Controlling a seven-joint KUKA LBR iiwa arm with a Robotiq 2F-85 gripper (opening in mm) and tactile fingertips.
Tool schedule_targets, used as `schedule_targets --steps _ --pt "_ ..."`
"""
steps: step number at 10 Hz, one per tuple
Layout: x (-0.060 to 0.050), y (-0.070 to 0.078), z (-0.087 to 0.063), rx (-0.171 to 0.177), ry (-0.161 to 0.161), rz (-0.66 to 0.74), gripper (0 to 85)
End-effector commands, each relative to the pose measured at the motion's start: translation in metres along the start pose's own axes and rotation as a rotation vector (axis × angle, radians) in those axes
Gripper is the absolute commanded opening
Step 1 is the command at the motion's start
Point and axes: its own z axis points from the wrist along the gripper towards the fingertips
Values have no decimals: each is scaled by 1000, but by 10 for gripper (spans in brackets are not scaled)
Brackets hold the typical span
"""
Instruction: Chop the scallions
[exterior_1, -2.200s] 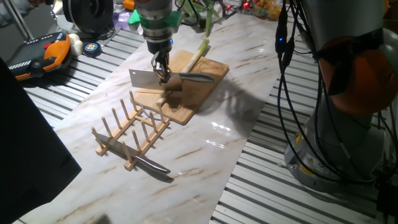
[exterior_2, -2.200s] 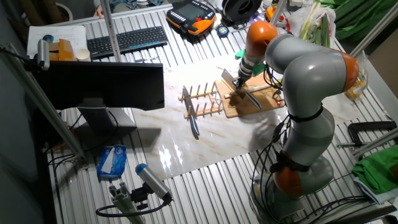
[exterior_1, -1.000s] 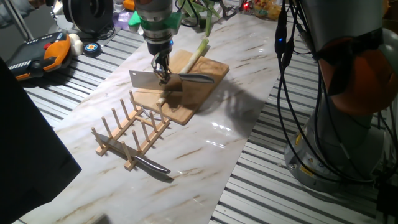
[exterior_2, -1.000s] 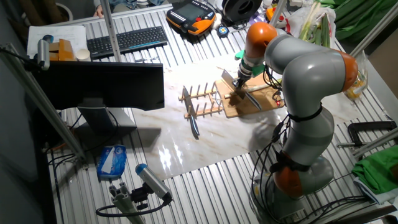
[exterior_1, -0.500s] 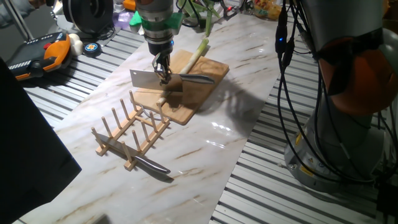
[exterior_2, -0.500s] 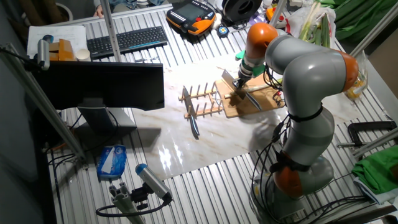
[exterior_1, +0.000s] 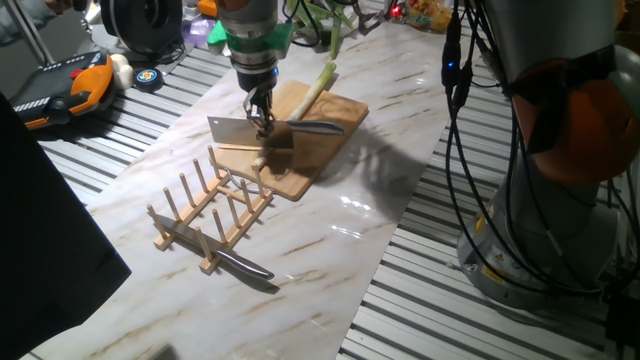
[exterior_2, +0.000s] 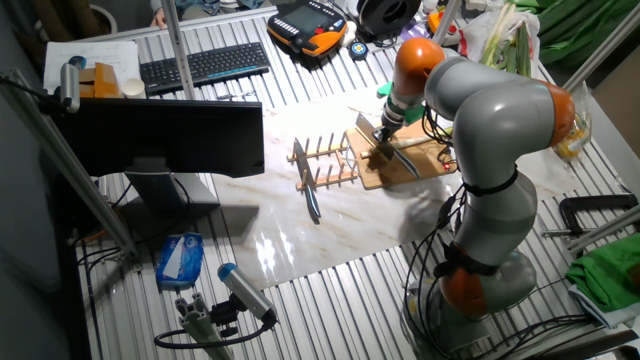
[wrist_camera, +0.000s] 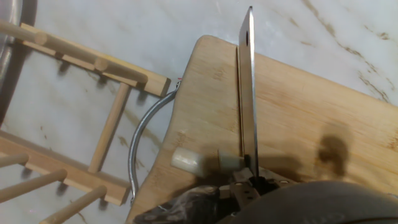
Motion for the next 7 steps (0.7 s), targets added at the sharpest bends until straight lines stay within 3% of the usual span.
schedule_targets --steps 1,7 --pt "0 -2 -1 -2 1 0 7" --pt "0 -3 10 -9 -11 -3 7"
